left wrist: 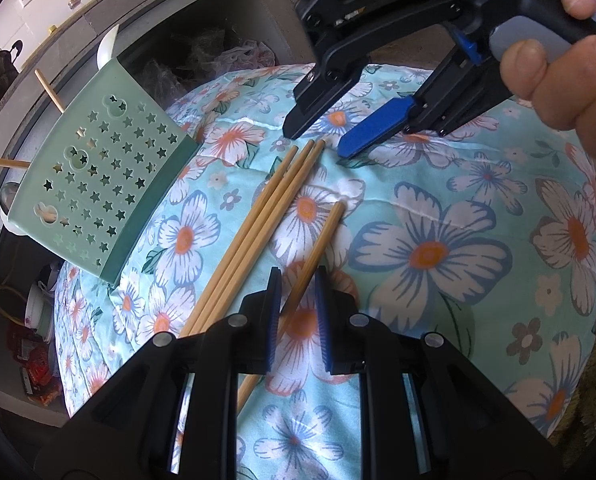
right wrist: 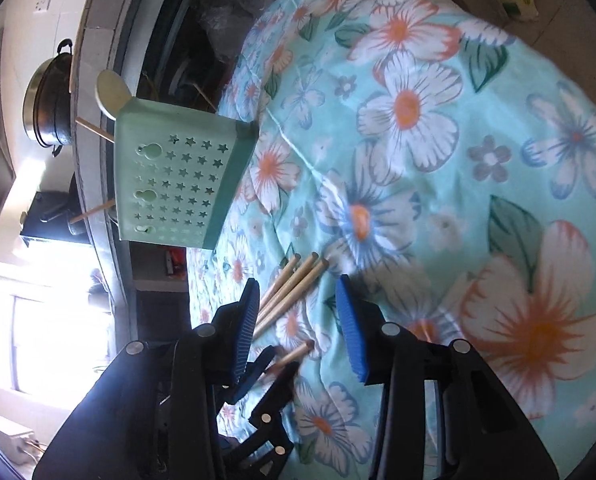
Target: Organize utensils
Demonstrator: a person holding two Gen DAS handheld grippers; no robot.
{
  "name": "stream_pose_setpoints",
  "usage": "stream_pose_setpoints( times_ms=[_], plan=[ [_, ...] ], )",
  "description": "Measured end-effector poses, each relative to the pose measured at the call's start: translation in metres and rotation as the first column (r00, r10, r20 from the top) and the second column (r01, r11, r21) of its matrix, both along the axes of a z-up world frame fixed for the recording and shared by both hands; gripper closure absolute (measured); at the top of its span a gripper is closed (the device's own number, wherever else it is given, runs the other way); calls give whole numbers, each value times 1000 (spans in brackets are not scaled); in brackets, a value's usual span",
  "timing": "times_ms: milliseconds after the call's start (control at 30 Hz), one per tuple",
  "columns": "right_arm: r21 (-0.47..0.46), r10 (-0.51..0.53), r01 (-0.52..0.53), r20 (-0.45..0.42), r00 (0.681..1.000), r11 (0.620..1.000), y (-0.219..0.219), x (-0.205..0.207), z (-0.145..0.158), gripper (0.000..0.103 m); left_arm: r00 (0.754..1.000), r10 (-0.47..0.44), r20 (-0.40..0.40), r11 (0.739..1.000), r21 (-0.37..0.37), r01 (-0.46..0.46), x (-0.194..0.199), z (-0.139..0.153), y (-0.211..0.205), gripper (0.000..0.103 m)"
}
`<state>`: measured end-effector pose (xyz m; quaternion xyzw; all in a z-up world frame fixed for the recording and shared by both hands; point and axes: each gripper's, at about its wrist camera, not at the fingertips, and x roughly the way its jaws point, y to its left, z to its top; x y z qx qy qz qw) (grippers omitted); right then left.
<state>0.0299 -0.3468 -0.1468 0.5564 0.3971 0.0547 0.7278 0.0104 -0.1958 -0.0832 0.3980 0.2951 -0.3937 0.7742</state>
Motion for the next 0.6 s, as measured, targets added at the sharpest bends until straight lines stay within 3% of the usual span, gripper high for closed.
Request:
stream_pose_setpoints(
  times_ms=[267, 600],
  plan=[
    [58, -52, 53, -22, 998, 997, 2, 13, -17, 91, 1000, 3, -2, 1000, -9, -3, 28, -3, 11, 88],
    [31, -114, 113, 24, 993, 993, -23, -9, 1, 92, 1000, 6, 1, 1000, -9, -6, 46, -7, 17, 87]
  ],
)
